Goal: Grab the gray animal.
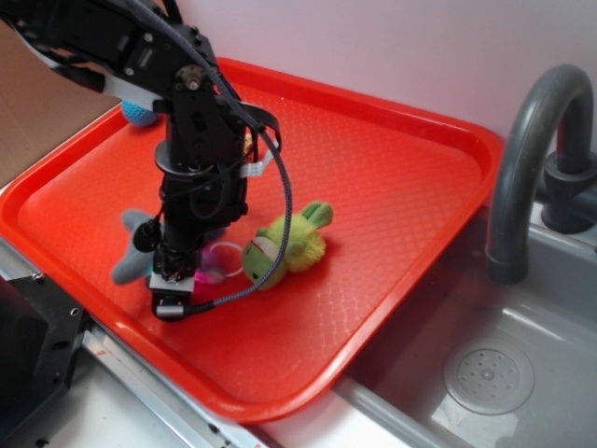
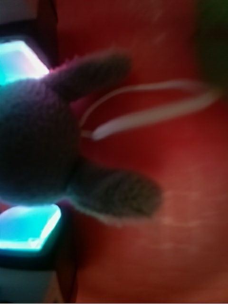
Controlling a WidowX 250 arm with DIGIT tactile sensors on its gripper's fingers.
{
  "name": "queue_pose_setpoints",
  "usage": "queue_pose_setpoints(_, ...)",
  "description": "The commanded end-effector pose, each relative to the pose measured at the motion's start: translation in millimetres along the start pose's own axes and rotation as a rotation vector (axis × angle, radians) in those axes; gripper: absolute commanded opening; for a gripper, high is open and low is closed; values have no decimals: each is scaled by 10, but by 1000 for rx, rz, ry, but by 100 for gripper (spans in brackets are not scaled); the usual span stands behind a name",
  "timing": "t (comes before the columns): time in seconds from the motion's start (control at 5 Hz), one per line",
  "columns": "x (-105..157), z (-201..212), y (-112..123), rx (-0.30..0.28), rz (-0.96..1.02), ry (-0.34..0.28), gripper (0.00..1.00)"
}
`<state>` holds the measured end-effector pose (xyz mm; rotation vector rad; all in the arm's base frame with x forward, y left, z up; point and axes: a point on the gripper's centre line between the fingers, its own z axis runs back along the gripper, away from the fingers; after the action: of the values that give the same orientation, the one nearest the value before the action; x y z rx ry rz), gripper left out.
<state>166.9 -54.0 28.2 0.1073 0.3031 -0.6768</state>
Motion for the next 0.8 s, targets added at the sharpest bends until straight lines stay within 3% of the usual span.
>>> queue_pose_setpoints(0.0, -92, 70, -12, -13, 11, -43, 0)
queue_pose_setpoints(0.2, -85, 241, 85, -29, 58, -87, 0)
queue_pose_setpoints(0.4, -11, 724, 231, -49, 265, -76, 0)
queue_pose_setpoints(0.6, -31, 1145, 361, -62, 470, -264, 0)
